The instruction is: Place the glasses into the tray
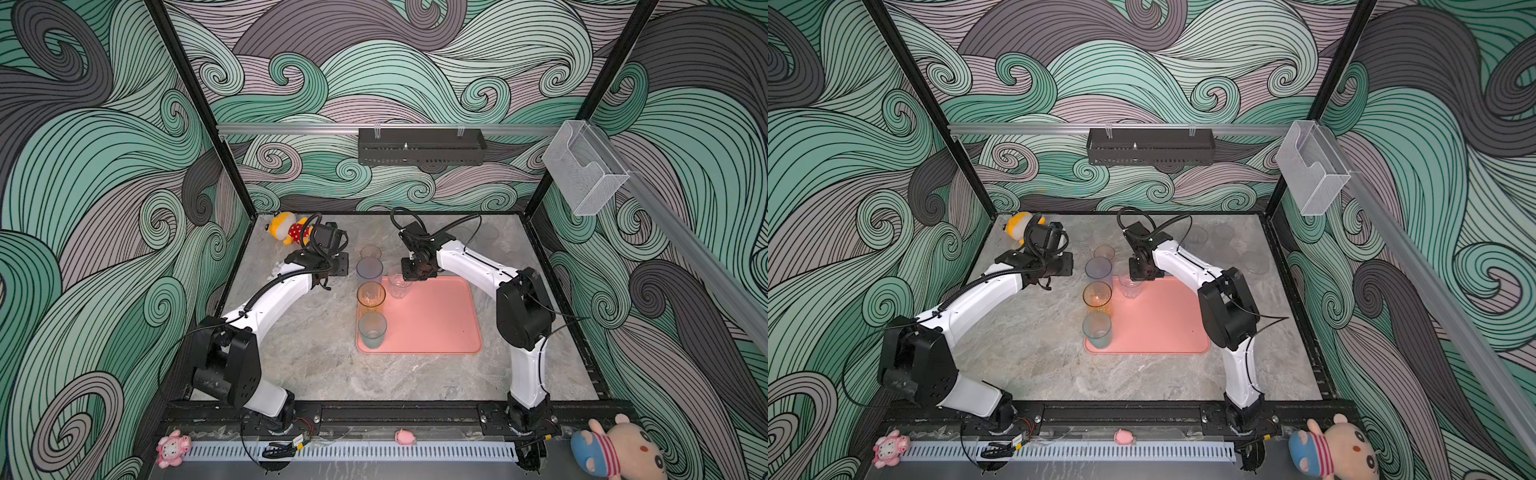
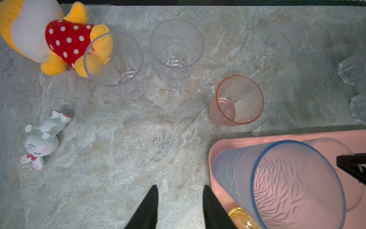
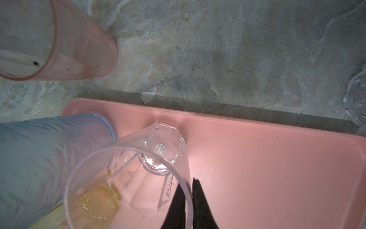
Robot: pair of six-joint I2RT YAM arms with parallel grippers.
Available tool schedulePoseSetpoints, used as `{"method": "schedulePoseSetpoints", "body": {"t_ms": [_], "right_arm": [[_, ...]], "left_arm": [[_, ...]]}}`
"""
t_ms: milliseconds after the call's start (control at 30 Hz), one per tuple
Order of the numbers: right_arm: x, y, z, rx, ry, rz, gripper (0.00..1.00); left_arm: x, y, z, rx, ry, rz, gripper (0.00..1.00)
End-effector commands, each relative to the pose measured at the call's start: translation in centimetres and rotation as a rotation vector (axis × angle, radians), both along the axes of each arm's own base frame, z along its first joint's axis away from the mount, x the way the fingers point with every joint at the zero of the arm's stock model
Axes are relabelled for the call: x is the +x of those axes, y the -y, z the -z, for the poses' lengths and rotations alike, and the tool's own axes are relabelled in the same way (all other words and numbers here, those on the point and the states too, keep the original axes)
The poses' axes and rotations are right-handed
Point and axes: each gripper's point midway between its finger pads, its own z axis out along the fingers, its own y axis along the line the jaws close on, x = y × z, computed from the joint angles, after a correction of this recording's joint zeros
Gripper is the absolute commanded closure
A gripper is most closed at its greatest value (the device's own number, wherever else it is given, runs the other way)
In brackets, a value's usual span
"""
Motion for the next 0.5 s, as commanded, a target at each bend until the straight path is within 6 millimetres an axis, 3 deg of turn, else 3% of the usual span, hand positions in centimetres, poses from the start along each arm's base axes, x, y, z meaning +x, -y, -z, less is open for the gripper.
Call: {"method": "schedulePoseSetpoints", "body": {"t_ms": [0,167,267,467], "right_arm": [[0.1,0.2,0.9,-0.04,-0.012,0.016,0.89],[0.1,0.1,0.6,-0.026,-0.006,0.023,0.88],[0.0,-0.3,0.0,0.011,-0.011,0.027,0.82],[-0.9,-0.2,-4.6,0.115,0.051,0.033,0.64]], "left_arm": [[0.2,0.0,-0.4,-0.017,-0.004,-0.01,0.59],[0.2,-0.1,-0.1,-0.015,-0.011,-0.012,0.59],[0.3,-0.2,0.1,-0.01,-0.015,-0.016,0.59],[0.3,-1.9,-1.6,-0.012,0.019,-0.07,0.59]]}}
